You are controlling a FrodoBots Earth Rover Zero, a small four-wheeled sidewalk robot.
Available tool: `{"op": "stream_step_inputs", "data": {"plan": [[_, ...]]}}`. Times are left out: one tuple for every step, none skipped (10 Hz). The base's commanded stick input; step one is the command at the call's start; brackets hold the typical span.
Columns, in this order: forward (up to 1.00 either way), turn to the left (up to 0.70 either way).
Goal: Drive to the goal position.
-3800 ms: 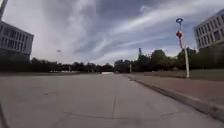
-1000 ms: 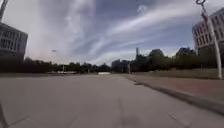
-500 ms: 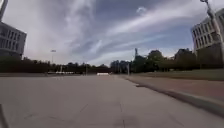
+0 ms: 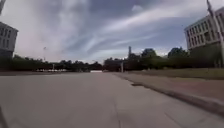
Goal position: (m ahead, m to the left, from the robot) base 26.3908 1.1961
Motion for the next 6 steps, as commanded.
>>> {"op": "stream_step_inputs", "data": {"plan": [[1.0,0.0],[1.0,0.0],[1.0,0.0],[1.0,0.0],[1.0,0.0],[1.0,0.0]]}}
